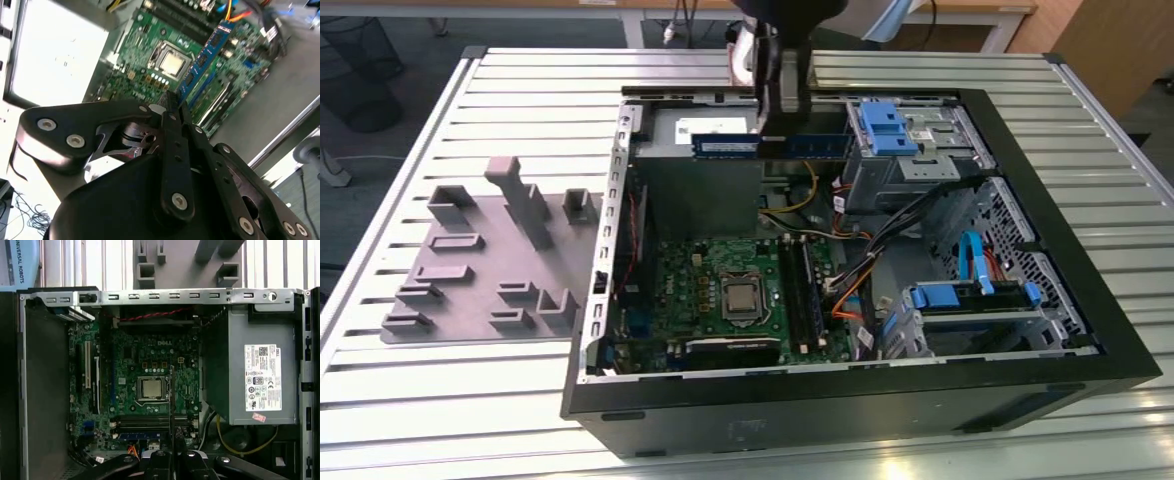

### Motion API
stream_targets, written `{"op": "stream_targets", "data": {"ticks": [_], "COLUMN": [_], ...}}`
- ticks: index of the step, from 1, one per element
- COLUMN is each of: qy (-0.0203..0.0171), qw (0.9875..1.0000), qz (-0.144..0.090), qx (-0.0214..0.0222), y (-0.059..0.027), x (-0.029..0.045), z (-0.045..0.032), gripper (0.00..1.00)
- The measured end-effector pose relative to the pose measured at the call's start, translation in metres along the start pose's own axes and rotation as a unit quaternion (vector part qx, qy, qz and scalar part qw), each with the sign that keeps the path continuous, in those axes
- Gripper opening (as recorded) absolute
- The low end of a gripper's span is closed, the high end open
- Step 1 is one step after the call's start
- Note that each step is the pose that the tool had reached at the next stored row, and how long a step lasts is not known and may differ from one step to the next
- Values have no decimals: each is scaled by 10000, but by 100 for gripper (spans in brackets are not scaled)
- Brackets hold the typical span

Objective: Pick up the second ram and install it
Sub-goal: 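Pick up the second ram and move it above second insertion slot, then insert the second ram into the second slot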

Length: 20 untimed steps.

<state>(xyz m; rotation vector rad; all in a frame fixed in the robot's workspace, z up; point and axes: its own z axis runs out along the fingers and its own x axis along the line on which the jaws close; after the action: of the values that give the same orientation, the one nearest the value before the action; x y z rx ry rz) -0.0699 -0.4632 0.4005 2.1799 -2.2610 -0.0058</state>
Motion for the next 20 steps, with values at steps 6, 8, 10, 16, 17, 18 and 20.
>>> {"op": "stream_targets", "data": {"ticks": [6,8,10,16,17,18,20], "qy": [0,0,0,0,0,0,0], "qw": [10000,10000,10000,10000,10000,10000,10000], "qz": [-1,-1,0,0,0,0,0], "qx": [-1,-1,0,0,-1,0,0], "y": [-270,-329,-333,-347,-348,-349,-351], "x": [-10,-11,-11,-12,-13,-13,-13], "z": [1,1,1,1,1,1,1], "gripper": [14,14,14,14,14,14,14]}}
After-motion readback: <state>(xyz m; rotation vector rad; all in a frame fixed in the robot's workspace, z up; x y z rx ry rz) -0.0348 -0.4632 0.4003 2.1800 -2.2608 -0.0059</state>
